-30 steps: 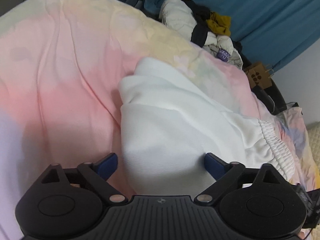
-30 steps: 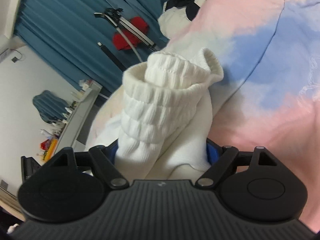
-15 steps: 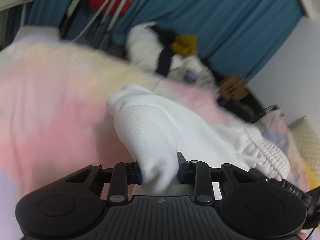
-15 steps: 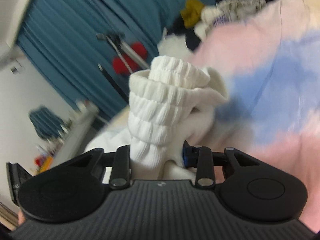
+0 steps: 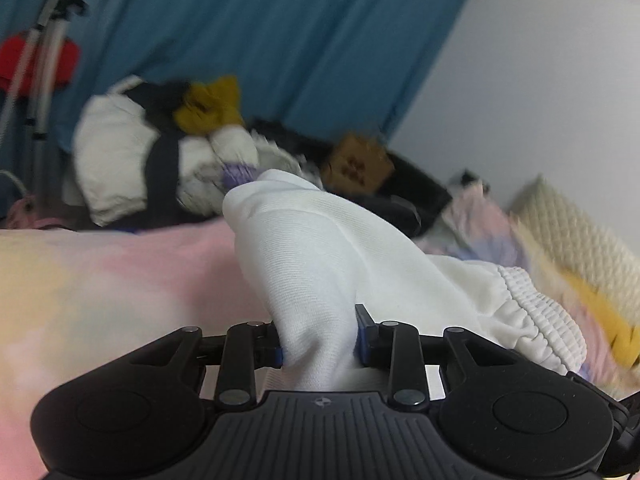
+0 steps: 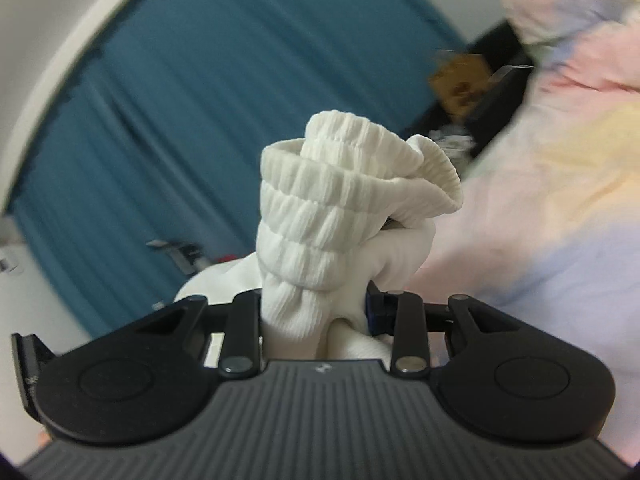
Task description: Fold clothes
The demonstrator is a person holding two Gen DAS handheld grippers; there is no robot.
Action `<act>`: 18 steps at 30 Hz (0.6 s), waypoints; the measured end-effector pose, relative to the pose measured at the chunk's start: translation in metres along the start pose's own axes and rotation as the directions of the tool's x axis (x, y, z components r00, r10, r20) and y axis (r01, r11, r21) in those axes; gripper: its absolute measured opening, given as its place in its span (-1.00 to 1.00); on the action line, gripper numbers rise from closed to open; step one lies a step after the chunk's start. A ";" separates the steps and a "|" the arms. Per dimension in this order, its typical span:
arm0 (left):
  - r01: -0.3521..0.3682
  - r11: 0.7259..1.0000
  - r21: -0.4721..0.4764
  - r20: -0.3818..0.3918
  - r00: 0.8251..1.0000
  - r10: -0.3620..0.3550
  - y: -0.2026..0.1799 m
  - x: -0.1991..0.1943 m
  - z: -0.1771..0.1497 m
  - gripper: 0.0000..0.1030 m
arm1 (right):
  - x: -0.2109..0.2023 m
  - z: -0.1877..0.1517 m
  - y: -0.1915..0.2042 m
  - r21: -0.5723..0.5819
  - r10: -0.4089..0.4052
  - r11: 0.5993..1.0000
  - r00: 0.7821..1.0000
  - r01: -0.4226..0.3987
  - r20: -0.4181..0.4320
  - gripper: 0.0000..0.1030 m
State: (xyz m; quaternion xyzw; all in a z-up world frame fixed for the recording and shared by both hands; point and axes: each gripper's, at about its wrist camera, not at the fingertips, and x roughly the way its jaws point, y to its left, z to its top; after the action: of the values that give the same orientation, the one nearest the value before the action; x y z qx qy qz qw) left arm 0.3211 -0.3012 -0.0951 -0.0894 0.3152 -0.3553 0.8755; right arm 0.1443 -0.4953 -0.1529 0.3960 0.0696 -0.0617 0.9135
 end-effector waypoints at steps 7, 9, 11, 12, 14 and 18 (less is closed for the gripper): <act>-0.089 0.995 0.045 -0.160 0.982 0.095 0.024 0.112 -0.060 -0.19 | 0.060 -0.046 -0.092 0.093 -0.189 0.975 0.972 0.203 -0.142 -0.29; -0.064 0.998 0.023 -0.152 0.986 0.067 0.031 0.114 -0.067 -0.09 | 0.066 -0.055 -0.101 0.116 -0.184 0.972 0.971 0.203 -0.155 -0.26; -0.048 0.999 0.018 -0.152 0.987 0.050 0.032 0.113 -0.067 -0.05 | 0.067 -0.054 -0.101 0.120 -0.178 0.973 0.971 0.198 -0.159 -0.23; -0.045 0.999 0.022 -0.153 0.987 0.048 0.031 0.112 -0.067 0.01 | 0.066 -0.053 -0.101 0.124 -0.179 0.972 0.970 0.201 -0.164 -0.17; -0.050 0.998 0.036 -0.152 0.987 0.055 0.029 0.096 -0.068 0.04 | 0.062 -0.052 -0.101 0.153 -0.186 0.965 0.966 0.215 -0.180 -0.08; -0.067 0.995 0.069 -0.124 0.989 0.075 0.030 0.052 -0.055 0.10 | 0.039 -0.047 -0.093 0.154 -0.230 0.953 0.955 0.260 -0.188 0.02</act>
State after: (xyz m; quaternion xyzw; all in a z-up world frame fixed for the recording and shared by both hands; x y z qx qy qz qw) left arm 0.3329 -0.3111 -0.1752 -0.0270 0.3611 -0.3390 0.8683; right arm 0.1628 -0.5259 -0.2581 0.4676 0.1893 -0.1474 0.8508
